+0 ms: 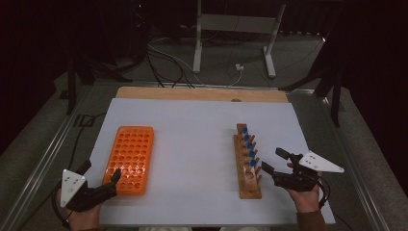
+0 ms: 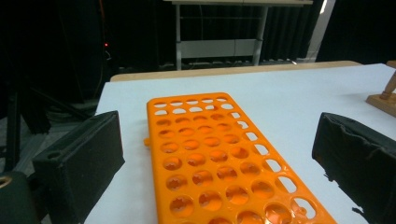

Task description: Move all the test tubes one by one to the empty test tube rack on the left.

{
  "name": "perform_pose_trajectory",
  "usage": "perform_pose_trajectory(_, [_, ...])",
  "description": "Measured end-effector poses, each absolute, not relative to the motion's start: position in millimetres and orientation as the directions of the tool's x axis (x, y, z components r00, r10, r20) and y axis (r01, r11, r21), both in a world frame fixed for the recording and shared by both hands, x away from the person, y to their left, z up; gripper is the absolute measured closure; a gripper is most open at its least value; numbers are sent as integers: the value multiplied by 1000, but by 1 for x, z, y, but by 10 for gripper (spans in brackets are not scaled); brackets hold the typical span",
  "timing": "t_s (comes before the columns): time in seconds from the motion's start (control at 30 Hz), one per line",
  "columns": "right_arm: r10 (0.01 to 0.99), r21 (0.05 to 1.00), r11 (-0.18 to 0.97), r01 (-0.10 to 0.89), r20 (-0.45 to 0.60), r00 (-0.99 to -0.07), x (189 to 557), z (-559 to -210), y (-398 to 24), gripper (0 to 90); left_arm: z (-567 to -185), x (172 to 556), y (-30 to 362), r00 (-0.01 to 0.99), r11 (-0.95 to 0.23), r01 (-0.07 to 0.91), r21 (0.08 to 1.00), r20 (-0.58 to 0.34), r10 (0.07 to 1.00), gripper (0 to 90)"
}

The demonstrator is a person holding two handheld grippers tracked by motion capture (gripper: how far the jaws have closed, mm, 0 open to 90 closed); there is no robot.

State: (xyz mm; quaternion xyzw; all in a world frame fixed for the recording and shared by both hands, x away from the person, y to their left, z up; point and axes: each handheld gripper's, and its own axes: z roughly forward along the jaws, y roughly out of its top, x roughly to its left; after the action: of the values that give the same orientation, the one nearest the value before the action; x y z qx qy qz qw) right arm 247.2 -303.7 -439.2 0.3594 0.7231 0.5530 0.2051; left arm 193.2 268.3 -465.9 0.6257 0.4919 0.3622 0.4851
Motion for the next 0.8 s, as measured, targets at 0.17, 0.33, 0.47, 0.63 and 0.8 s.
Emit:
perform_pose_trajectory(0.17, [714,937,183,298,83,-696,244,-440,-289,440,-466,194,266,256,-43,265,963,-27,966,19])
perform_pose_trajectory(0.33, [702,929,206,308,79,-708,246,-447,-280,597,-466,194,265,256,-35,267,963,-36,966,19])
perform_pose_trajectory(0.47, [702,918,235,319,67,-709,249,-453,-274,642,-467,194,264,252,-39,270,962,-31,967,18])
perform_pose_trajectory(0.63, [712,903,254,345,67,-699,254,-459,-270,676,-467,196,260,259,-49,272,961,-24,966,18])
perform_pose_trajectory(0.8, [717,899,257,356,70,-694,257,-462,-266,694,-468,198,253,284,-68,279,958,-14,959,18])
